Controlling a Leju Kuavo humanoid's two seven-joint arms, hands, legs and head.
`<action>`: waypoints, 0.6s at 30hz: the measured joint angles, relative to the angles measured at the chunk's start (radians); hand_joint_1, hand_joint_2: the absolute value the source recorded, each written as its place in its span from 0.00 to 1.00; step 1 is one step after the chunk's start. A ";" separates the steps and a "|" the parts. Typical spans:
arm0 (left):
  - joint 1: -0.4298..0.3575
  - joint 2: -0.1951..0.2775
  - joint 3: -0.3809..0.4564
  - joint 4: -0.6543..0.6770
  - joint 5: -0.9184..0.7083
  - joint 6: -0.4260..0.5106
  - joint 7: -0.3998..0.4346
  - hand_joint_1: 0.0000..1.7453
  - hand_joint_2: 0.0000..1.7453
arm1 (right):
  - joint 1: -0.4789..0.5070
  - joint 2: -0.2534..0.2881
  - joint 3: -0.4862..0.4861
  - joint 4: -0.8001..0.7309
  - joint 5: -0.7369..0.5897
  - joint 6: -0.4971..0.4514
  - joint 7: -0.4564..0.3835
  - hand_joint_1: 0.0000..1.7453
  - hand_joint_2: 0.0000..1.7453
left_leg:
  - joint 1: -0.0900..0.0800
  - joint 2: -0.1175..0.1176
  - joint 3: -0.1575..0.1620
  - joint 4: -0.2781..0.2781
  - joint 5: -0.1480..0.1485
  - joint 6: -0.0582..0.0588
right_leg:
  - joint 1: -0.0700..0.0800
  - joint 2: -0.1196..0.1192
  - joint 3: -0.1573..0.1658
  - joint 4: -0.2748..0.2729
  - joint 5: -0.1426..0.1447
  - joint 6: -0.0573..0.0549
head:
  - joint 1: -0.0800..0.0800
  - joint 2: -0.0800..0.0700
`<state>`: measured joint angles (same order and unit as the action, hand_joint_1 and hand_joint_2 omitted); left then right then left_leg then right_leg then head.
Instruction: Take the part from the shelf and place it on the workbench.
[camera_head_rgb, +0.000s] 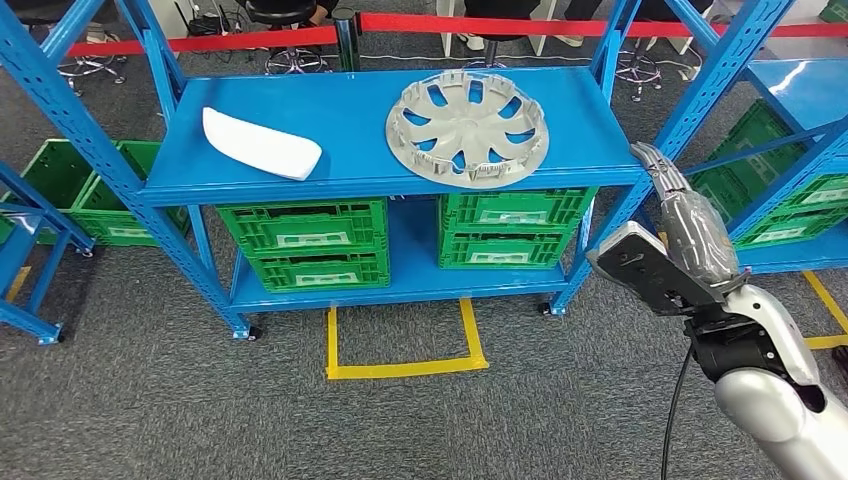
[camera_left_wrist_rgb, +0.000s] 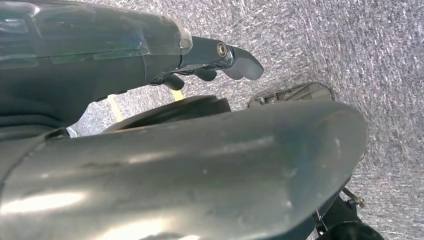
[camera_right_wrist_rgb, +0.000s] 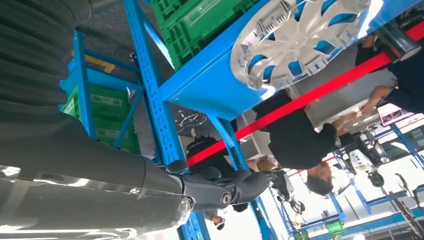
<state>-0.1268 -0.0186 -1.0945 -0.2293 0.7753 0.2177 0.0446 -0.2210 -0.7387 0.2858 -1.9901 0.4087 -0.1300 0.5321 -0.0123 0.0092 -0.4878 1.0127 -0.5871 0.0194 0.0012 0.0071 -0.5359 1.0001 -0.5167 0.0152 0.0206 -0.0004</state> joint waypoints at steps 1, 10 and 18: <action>0.000 0.000 0.000 0.000 0.000 -0.001 0.001 0.00 0.00 | -0.004 0.002 0.004 0.000 0.000 0.000 0.000 0.00 1.00 | -0.002 0.000 0.000 -0.001 0.001 0.004 | -0.001 0.000 0.000 -0.004 0.003 0.004 | -0.001 0.000; 0.001 -0.002 0.000 0.001 0.002 -0.008 0.006 0.00 0.00 | -0.027 0.022 0.041 0.003 0.009 -0.008 -0.016 0.00 1.00 | 0.009 0.005 0.033 -0.050 0.019 0.022 | -0.021 -0.003 -0.155 0.247 -0.053 0.041 | 0.006 0.000; -0.001 -0.001 0.000 0.001 0.007 -0.009 0.006 0.00 0.00 | -0.022 0.031 0.053 0.002 0.010 -0.021 -0.019 0.00 1.00 | 0.011 0.008 0.045 -0.033 -0.025 -0.024 | -0.025 -0.002 -0.070 0.020 0.037 0.012 | -0.002 0.000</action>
<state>-0.1278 -0.0200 -1.0941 -0.2281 0.7818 0.2090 0.0507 -0.2432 -0.7079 0.3388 -1.9883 0.4186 -0.1508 0.5127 -0.0010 0.0169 -0.4432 0.9800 -0.6120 -0.0048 -0.0235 0.0053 -0.6059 1.0197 -0.4796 0.0271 0.0183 -0.0003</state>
